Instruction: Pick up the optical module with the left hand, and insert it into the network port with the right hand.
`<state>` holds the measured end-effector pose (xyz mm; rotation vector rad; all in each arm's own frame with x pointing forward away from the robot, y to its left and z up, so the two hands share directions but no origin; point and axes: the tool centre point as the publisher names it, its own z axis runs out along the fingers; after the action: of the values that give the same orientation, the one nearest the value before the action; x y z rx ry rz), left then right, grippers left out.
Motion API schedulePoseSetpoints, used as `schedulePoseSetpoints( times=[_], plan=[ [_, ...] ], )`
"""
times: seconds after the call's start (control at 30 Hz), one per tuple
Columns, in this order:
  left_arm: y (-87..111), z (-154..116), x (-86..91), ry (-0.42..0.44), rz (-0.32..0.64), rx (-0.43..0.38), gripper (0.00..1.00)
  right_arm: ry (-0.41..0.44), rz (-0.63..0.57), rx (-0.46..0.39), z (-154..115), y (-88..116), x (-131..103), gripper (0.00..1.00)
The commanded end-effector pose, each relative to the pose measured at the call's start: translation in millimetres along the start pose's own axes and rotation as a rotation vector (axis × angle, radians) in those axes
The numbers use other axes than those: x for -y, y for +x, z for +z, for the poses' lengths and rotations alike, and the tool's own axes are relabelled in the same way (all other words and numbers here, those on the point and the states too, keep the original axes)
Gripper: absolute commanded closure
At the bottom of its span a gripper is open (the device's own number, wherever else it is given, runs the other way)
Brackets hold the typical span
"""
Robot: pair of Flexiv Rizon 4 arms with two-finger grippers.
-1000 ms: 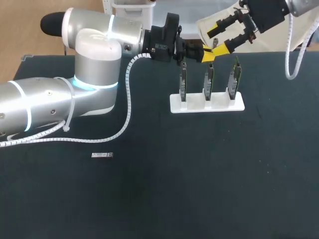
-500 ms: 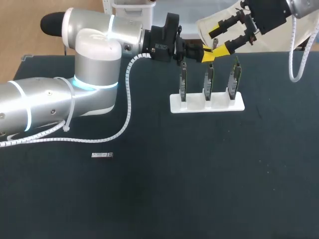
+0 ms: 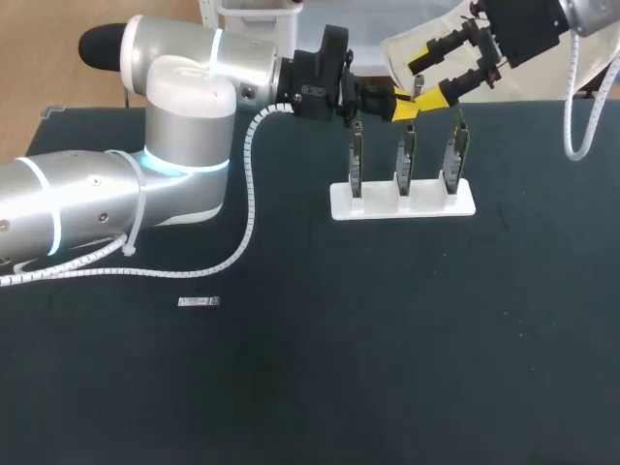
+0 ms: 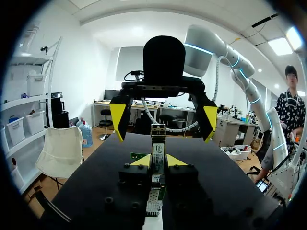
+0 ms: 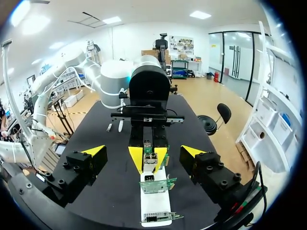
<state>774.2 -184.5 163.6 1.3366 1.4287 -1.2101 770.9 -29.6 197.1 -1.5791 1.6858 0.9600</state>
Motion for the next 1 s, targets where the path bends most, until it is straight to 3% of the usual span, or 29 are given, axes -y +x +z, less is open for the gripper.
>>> schedulePoseSetpoints(
  times=[0.03,0.1,0.13,0.93,0.97,1.0],
  plan=[
    [-0.5,0.5,-2.2,0.004,-0.001,-0.003,1.00,0.010,-0.006,-0.005,0.1,-0.7,-1.8,0.59],
    [-0.5,0.5,-2.2,0.004,-0.001,-0.003,1.00,0.013,-0.008,-0.007,-0.1,-0.8,-1.8,0.92],
    [-0.5,0.5,-2.2,0.004,-0.001,-0.003,1.00,0.013,-0.008,-0.008,-0.2,-0.8,-1.8,0.99],
    [-0.5,0.5,-2.2,0.004,-0.001,-0.003,1.00,0.016,-0.007,-0.008,-0.2,0.4,-2.8,1.00],
    [-0.5,0.5,-2.2,0.004,-0.001,-0.003,0.72,0.018,-0.007,-0.009,-0.4,0.7,-2.8,1.00],
    [-0.5,0.5,-2.2,0.004,-0.001,-0.003,0.01,0.018,-0.008,-0.010,-0.6,0.8,-2.7,1.00]
  ],
)
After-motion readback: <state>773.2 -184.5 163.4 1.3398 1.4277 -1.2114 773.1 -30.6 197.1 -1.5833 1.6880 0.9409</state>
